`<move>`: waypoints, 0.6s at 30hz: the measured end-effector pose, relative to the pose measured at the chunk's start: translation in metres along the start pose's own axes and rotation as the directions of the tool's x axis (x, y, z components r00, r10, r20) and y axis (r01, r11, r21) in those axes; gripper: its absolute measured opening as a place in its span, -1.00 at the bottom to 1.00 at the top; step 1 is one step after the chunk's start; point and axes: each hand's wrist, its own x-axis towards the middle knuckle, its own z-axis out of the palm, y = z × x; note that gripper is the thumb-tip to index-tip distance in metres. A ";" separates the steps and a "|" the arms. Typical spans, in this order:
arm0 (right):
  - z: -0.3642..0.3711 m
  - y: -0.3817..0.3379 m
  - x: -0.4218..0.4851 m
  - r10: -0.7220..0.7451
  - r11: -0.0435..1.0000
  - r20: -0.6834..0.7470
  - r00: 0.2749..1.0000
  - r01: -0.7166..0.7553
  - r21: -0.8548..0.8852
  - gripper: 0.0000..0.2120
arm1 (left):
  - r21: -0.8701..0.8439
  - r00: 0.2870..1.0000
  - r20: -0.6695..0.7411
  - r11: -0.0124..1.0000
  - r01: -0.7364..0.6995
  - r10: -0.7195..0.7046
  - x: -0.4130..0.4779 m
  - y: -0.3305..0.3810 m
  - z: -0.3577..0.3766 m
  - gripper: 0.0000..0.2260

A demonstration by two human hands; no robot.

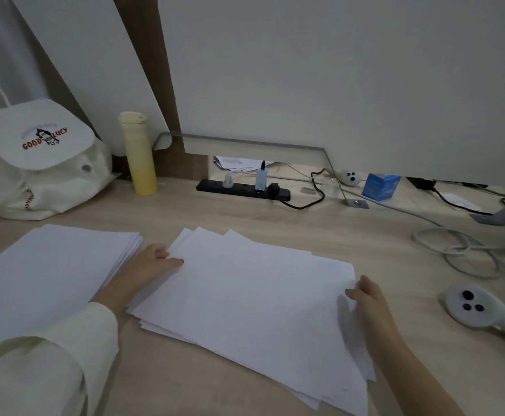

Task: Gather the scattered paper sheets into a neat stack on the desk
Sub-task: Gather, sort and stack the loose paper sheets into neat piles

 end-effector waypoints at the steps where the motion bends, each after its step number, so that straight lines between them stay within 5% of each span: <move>1: 0.005 -0.003 0.004 -0.007 1.000 0.015 1.000 0.007 -0.010 -0.50 | 0.000 1.000 0.010 1.000 -0.020 0.020 0.002 -0.001 0.004 -0.47; 7: -0.010 -0.004 0.016 0.077 0.996 -0.038 0.996 -0.076 0.036 -0.54 | 0.054 0.994 -0.100 0.998 -0.038 0.043 -0.008 0.000 -0.001 -0.47; 13: -0.008 -0.009 0.009 0.139 0.990 0.107 0.985 -0.141 0.010 -0.53 | -0.244 0.987 0.159 0.970 0.025 0.015 -0.025 0.012 0.007 -0.58; 15: -0.014 -0.017 0.008 0.121 0.992 0.113 0.986 -0.122 0.004 -0.55 | -0.208 0.995 0.098 0.978 -0.007 0.028 -0.029 0.013 0.007 -0.56; 18: -0.011 -0.030 0.019 -0.080 0.933 0.106 0.991 0.112 -0.343 -0.60 | -0.021 0.988 -0.137 0.997 -0.074 0.071 -0.041 0.014 0.004 -0.32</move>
